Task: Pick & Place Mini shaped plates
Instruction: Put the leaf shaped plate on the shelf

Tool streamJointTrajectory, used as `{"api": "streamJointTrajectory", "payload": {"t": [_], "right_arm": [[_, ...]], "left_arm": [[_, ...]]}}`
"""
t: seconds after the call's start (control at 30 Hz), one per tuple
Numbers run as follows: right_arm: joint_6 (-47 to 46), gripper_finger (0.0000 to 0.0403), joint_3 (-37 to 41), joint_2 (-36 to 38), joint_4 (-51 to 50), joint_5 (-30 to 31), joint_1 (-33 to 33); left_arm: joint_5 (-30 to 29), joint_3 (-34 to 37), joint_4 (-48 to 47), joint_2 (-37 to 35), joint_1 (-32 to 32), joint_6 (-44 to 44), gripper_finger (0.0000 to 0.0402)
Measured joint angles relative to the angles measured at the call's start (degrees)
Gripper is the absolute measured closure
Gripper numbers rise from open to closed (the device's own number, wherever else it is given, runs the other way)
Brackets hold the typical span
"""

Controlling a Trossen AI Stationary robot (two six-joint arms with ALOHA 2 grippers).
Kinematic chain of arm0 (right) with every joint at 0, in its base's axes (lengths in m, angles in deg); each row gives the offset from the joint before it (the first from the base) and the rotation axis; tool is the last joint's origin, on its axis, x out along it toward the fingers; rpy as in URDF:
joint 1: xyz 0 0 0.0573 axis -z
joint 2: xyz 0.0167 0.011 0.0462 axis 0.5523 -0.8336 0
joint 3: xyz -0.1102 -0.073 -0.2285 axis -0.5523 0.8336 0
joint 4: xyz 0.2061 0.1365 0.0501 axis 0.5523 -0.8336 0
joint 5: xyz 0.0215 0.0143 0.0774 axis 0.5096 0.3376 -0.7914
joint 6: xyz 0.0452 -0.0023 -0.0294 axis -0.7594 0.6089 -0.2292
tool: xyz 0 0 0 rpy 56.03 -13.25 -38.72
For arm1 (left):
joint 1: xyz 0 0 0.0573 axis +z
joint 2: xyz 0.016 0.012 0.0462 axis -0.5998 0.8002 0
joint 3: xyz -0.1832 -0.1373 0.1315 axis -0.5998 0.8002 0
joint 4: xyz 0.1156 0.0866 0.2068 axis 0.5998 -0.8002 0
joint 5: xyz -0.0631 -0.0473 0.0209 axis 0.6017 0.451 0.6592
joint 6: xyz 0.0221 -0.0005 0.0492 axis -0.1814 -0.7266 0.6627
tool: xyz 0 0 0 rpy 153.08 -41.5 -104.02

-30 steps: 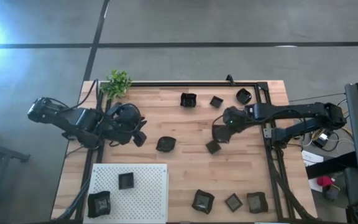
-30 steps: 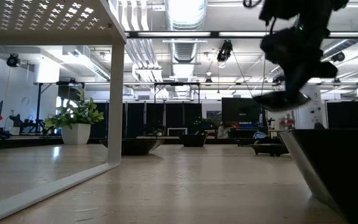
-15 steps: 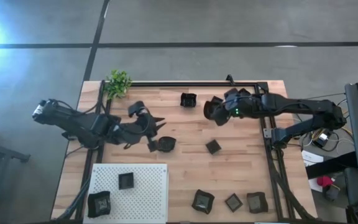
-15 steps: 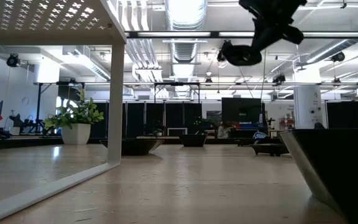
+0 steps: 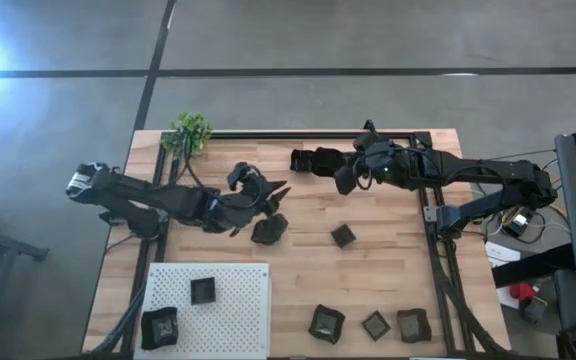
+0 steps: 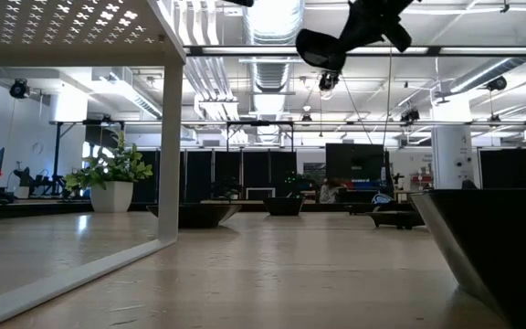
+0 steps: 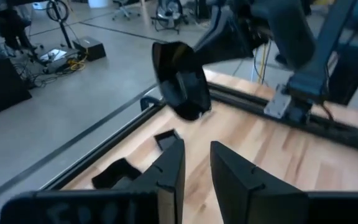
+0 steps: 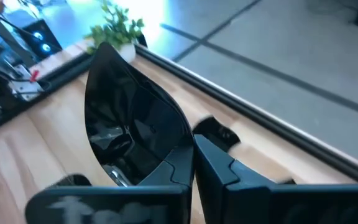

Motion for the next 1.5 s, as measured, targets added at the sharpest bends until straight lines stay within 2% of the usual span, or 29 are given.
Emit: {"api": "streamJointTrajectory", "payload": {"t": [0.5,0.8,0.97,1.5], "right_arm": [[3.99,0.0395,0.37,-0.11,3.38,1.08,0.0],[4.38,0.0395,0.37,-0.11,3.45,1.06,0.0],[4.38,0.0395,0.37,-0.11,3.58,1.06,0.0],[5.5,0.0395,0.37,-0.11,6.11,0.99,0.02]], "left_arm": [[0.26,0.0,15.04,7.13,6.54,2.21,0.0331],[1.51,0.0,17.54,8.29,9.72,2.22,0.0331],[4.41,0.0,18.54,8.35,10.3,2.21,0.0331],[6.1,-0.02,21.94,10.01,12.79,3.68,0.0331]]}}
